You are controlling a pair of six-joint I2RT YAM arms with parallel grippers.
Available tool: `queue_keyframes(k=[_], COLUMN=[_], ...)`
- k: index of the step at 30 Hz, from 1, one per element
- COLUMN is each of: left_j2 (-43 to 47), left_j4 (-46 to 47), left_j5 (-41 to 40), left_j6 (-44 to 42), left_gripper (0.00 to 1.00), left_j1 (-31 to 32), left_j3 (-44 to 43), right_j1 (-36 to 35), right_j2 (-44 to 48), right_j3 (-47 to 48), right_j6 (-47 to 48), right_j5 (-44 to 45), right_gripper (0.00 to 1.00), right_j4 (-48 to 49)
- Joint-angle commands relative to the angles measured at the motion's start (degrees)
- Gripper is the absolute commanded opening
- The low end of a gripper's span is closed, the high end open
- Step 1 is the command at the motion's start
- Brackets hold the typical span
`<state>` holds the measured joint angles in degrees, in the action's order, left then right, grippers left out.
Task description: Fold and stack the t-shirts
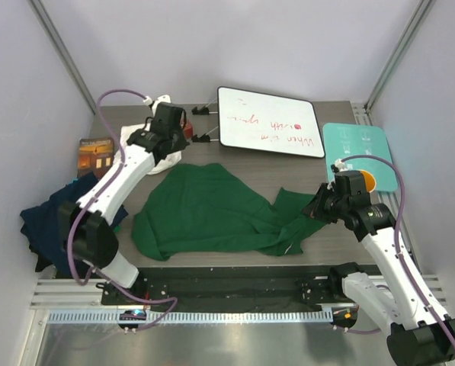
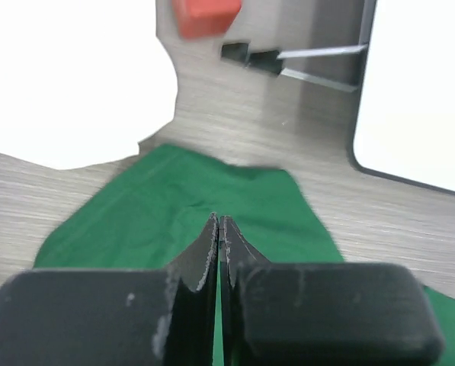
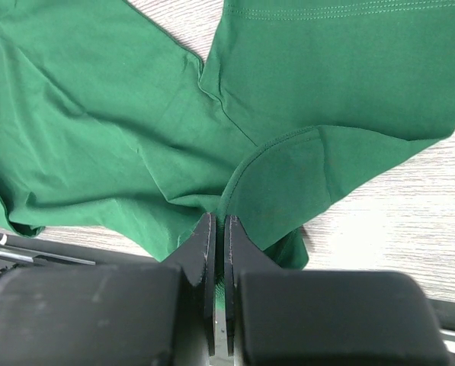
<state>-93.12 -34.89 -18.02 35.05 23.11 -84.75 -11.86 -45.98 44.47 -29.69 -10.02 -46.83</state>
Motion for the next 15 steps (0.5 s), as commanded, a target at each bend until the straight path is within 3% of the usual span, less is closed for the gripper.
queue_keyframes(k=[1,3,4,6,7,10,15], left_j2=[5.14,4.97,4.53,1.39,-0.12,-7.85,-18.31], left_j4=[-2.90,-2.03,-0.89,1.58,2.37,4.04,4.49], left_j5=[1.39,4.22,4.74,5.80,6.76,11.24,14.68], left_j6=[-1.29,-1.30,-1.38,-1.03,-1.03,-0.86,0.28], left_gripper=[0.00,0.00,0.14,0.23,0.37,0.52,0.54], left_j1=[-0.26,-0.26,-0.26,-0.35,-0.35,-0.35,-0.26], left_j3=[4.59,6.25,6.96,6.97,6.53,2.85,-4.27], right_j1=[0.08,0.08,0.08,0.08,0.08,0.08,0.08], right_j2=[1.24,0.89,0.63,0.45,0.54,0.97,0.71], right_j3=[1.85,1.94,2.03,2.38,2.55,3.08,3.34], right_j6=[0.16,0.07,-0.10,-0.19,-0.19,-0.10,0.25], right_j5=[1.06,0.71,0.53,-0.43,-0.61,-0.26,-0.09], right_gripper=[0.01,0.01,0.01,0.01,0.01,0.01,0.01], right_j4=[0.77,0.86,0.95,0.95,0.95,0.77,0.42])
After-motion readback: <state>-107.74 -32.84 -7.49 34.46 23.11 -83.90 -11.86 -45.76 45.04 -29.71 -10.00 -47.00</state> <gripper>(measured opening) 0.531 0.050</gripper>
